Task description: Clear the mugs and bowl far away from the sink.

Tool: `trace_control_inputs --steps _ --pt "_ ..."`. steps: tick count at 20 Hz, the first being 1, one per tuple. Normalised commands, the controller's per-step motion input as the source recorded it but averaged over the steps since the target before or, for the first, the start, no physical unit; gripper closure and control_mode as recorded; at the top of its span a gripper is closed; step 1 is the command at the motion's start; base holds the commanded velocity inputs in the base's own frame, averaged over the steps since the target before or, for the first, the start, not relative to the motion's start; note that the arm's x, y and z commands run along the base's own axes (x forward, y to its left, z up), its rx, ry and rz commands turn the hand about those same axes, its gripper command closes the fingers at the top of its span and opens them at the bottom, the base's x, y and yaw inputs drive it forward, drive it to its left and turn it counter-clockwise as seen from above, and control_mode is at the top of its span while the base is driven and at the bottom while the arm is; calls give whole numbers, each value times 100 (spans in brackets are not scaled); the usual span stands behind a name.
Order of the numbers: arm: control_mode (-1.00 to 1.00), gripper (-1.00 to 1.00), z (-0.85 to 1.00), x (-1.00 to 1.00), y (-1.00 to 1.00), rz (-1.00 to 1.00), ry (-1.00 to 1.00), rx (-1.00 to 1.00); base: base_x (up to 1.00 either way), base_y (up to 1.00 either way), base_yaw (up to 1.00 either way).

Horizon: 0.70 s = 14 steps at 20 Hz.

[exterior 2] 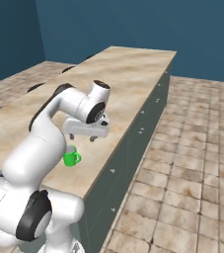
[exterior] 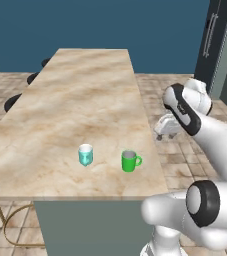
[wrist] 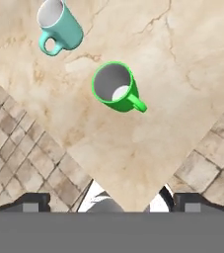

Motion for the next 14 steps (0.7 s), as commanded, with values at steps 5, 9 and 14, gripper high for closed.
trace_control_inputs --steps 5,9,14 --pt "-100 -100 84 -26 -11 -66 14 3 0 0 0" --pt "-100 -100 33 -31 -6 -72 7 -6 0 0 0" --pt "-100 -100 4 -38 19 -64 0 -18 0 0 0"
